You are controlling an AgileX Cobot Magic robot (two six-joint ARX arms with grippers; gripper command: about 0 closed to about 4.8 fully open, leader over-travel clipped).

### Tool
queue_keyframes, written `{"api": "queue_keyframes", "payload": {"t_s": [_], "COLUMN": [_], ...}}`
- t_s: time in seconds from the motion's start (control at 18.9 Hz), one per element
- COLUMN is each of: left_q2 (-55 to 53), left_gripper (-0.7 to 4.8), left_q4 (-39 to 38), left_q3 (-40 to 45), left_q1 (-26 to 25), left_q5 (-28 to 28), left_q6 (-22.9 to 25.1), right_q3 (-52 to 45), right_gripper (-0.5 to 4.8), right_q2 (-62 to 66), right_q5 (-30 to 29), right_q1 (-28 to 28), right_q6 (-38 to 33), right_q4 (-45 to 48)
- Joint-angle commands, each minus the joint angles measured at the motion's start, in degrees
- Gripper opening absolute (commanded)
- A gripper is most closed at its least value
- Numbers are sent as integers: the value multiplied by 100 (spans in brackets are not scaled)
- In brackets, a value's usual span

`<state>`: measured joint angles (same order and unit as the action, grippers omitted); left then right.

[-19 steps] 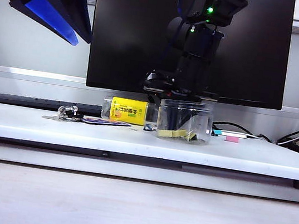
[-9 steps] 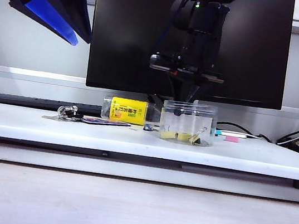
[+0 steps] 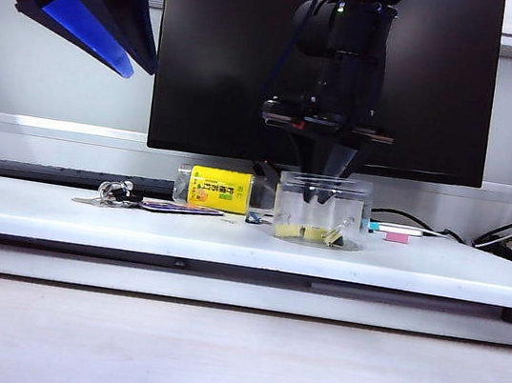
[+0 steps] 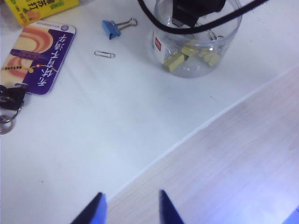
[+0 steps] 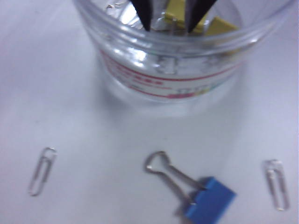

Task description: Take the clips out of the round transparent plastic box and place them on the table.

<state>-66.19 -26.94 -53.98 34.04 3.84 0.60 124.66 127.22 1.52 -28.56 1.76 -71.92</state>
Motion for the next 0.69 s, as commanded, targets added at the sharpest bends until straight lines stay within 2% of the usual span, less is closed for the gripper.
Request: {"api": "queue_keyframes", "payload": {"t_s": [0.05, 0.69], "left_q2": [13, 13], "left_gripper": [156, 156], "left_q4": [22, -11], "left_q3": [-15, -15], "left_q1": [7, 7], "left_q5": [4, 2], "left_q6": [50, 94], "right_q3": [26, 24], "right_gripper": [108, 103], "right_q2": [61, 214], "right_q5": [52, 52], "right_q1": [0, 2], "right_q6": [-28, -28], "right_q4": [39, 39]}}
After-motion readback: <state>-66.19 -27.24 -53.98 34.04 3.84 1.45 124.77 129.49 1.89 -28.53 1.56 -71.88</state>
